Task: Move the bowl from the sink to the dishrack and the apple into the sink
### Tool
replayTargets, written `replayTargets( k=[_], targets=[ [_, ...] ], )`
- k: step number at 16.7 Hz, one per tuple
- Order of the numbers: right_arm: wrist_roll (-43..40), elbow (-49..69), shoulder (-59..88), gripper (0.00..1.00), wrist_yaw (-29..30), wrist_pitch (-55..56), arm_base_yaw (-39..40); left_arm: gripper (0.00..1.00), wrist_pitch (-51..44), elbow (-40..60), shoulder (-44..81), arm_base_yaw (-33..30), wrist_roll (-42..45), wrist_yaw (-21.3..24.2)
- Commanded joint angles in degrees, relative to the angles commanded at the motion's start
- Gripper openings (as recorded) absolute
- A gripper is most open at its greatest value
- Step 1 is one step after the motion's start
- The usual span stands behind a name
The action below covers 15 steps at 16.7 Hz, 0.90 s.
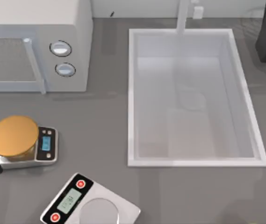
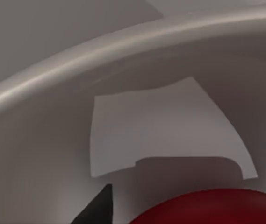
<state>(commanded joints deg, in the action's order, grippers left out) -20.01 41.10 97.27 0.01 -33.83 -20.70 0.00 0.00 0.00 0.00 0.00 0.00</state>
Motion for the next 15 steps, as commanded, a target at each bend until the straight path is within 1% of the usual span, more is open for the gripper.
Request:
replayTargets(
  k=[3, 4, 7, 9, 13, 15],
  targets=[
    [0.0, 0.0, 0.0, 0.00, 0.0, 0.0, 0.0, 1.00, 0.0, 0.0, 0.0, 0.0, 0.0, 0.0],
    [2.0, 3.7, -4.6, 0.00, -0.7, -3.0, 0.5, 1.00, 0.0, 0.0, 0.0, 0.0, 0.0, 0.0],
    [1.9, 5.8, -5.6, 0.00, -0.7, -5.2, 0.4, 1.00, 0.0, 0.0, 0.0, 0.0, 0.0, 0.0],
    [1.8, 8.9, -7.1, 0.00, -0.7, -9.6, 0.3, 1.00, 0.0, 0.0, 0.0, 0.0, 0.0, 0.0],
    [1.6, 15.3, -10.1, 0.00, -0.7, -22.4, 0.2, 1.00, 0.0, 0.0, 0.0, 0.0, 0.0, 0.0],
    [1.6, 18.4, -12.1, 0.00, -0.7, -26.3, 0.2, 1.00, 0.0, 0.0, 0.0, 0.0, 0.0, 0.0]
  ],
)
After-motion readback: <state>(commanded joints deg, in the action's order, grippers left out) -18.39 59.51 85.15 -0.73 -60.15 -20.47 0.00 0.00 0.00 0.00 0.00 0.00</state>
